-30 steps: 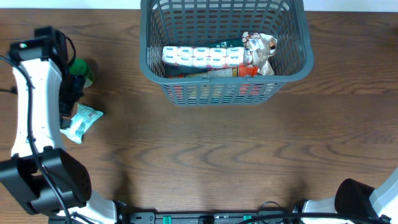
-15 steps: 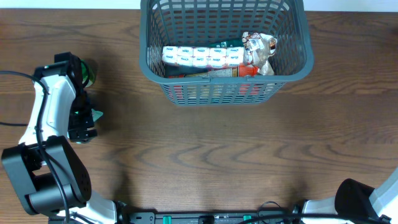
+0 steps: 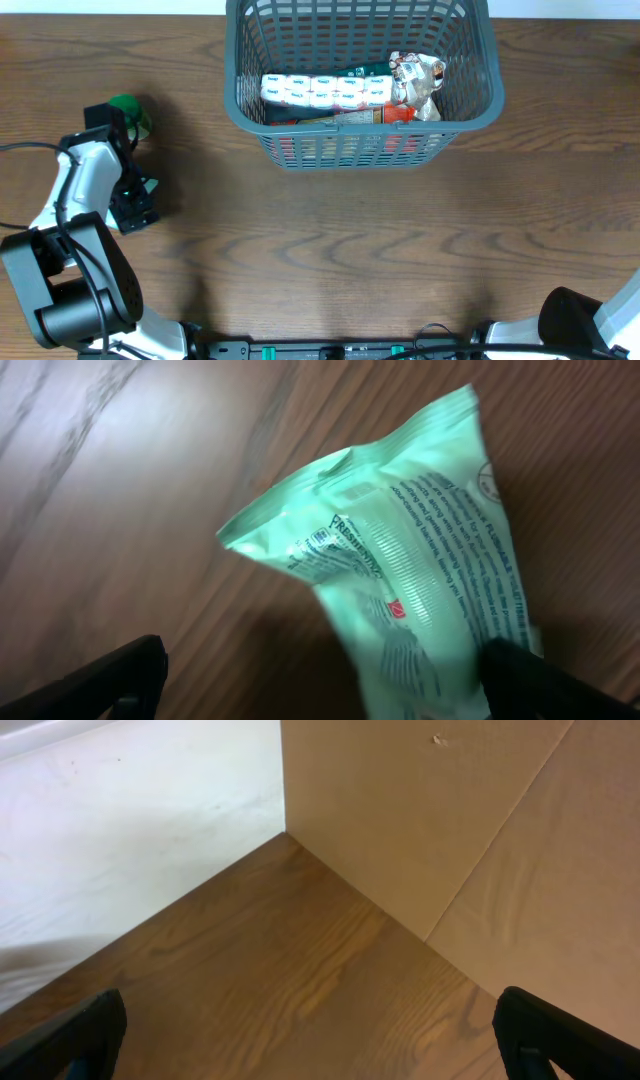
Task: Pack container
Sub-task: 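Grasp the mint-green pouch with the left gripper and lift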
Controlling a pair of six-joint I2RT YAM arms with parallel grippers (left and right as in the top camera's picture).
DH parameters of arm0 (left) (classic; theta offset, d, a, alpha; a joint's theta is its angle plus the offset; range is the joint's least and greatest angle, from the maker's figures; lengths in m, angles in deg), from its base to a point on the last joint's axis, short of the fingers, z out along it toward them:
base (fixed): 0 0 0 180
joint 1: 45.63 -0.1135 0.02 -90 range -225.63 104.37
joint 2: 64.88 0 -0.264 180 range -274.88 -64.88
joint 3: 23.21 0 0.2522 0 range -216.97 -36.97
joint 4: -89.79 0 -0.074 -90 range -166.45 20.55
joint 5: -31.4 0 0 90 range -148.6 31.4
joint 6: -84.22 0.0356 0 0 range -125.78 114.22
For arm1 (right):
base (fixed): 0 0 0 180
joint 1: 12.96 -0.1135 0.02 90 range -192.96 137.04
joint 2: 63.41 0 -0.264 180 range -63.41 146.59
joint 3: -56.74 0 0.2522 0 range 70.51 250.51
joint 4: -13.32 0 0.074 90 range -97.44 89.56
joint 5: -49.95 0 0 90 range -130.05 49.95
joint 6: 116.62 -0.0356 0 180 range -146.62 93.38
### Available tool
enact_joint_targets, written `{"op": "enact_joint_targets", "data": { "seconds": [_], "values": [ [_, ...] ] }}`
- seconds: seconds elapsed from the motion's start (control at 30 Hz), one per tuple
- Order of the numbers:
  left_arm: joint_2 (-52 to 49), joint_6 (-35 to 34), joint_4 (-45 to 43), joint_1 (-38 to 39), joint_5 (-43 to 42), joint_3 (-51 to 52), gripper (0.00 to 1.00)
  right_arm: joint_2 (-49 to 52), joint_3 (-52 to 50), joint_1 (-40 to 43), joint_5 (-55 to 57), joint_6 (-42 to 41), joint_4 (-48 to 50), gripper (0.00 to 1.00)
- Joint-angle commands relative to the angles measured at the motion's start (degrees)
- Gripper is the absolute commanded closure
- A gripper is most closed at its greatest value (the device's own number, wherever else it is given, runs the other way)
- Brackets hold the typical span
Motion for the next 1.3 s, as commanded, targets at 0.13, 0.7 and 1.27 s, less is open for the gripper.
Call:
{"op": "enact_joint_targets", "data": {
  "seconds": [0.13, 0.7, 1.27],
  "values": [
    [-1.73, 4.07, -1.20, -1.62, 2.60, 1.27, 0.01, -0.04, -0.07, 0.13, 0.37, -1.03, -0.02, 0.01],
    [-7.43, 4.09, -7.67, -1.81, 2.58, 1.27, 0.01, -0.04, -0.07, 0.13, 0.37, -1.03, -0.02, 0.01],
    [-7.63, 24.81, -21.75, -1.92, -6.14, 1.18, 0.94, -0.04, -0.07, 0.13, 0.37, -1.03, -0.02, 0.01]
  ]
}}
